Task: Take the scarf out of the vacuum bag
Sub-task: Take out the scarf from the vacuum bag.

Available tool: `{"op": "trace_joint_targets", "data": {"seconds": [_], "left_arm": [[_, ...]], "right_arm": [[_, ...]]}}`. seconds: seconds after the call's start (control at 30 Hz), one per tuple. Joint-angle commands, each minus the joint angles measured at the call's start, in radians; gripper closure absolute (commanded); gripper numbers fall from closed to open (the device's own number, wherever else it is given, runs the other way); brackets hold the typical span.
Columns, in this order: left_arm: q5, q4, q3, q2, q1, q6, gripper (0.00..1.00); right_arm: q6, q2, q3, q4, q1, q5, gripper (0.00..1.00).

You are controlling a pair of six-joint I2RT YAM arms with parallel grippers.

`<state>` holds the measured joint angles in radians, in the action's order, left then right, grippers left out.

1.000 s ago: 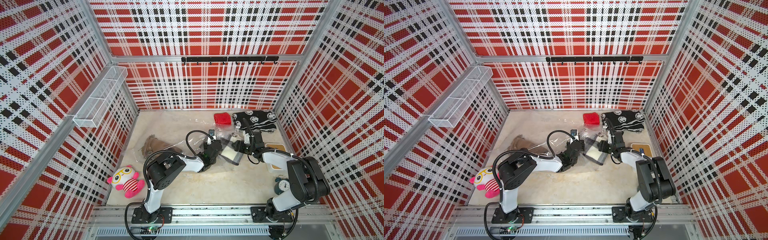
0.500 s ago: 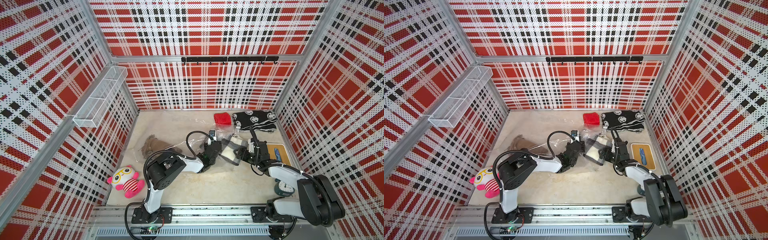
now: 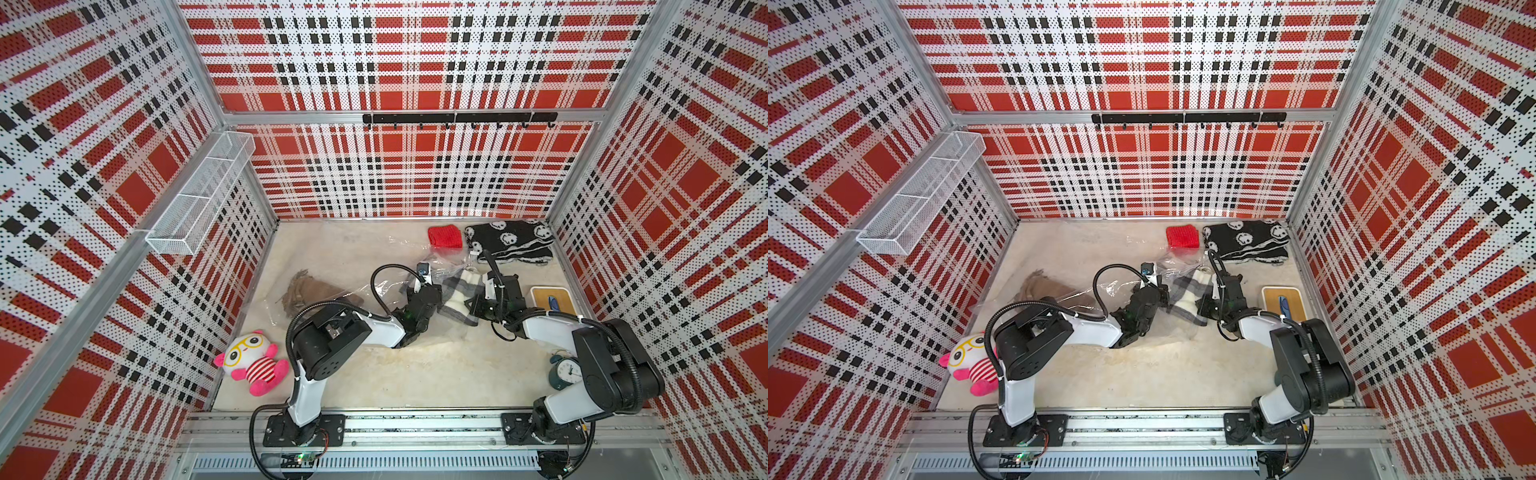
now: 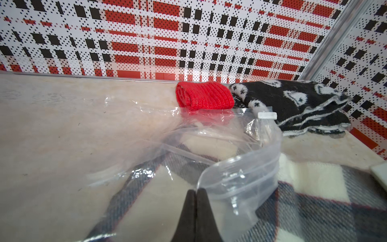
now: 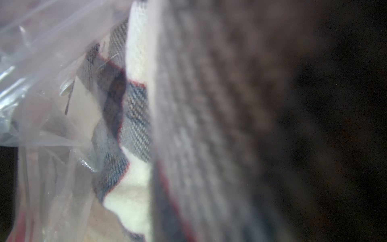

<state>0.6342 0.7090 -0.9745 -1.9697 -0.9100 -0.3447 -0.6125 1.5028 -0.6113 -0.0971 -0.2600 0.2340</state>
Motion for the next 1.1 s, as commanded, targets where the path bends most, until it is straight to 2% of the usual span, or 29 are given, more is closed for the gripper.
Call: {"op": "trace_joint_targets", "data": {"seconds": [0.0, 0.17, 0.33, 0.6, 0.73, 0.97, 1.03, 1.07], "left_arm": [[0.003, 0.025, 0.013, 0.032, 0.011, -0.002, 1.0], [0.019, 0.031, 0.017, 0.021, 0.019, -0.006, 1.0], [0.034, 0.031, 0.017, 0.021, 0.019, 0.004, 1.0], [0.041, 0.034, 0.039, 0.052, 0.023, 0.005, 1.0], [0.045, 0.034, 0.039, 0.06, 0.019, 0.013, 1.0], [0.042, 0.034, 0.041, 0.072, 0.016, 0.016, 1.0], [0.036, 0.033, 0.044, 0.078, 0.016, 0.019, 1.0], [0.033, 0.033, 0.046, 0.081, 0.016, 0.018, 1.0]], "right_arm": [[0.051, -0.046, -0.033, 0.163, 0.039, -0.104, 0.95], [0.088, -0.063, -0.093, 0.27, 0.056, -0.141, 0.96], [0.145, -0.009, -0.187, 0.411, 0.08, -0.194, 0.98], [0.152, 0.025, -0.309, 0.578, 0.14, -0.379, 0.94], [0.162, 0.092, -0.36, 0.6, 0.176, -0.436, 0.92], [0.147, 0.16, -0.434, 0.578, 0.181, -0.535, 0.9], [0.144, 0.178, -0.47, 0.592, 0.182, -0.563, 0.84], [0.145, 0.182, -0.48, 0.594, 0.181, -0.569, 0.75]]}}
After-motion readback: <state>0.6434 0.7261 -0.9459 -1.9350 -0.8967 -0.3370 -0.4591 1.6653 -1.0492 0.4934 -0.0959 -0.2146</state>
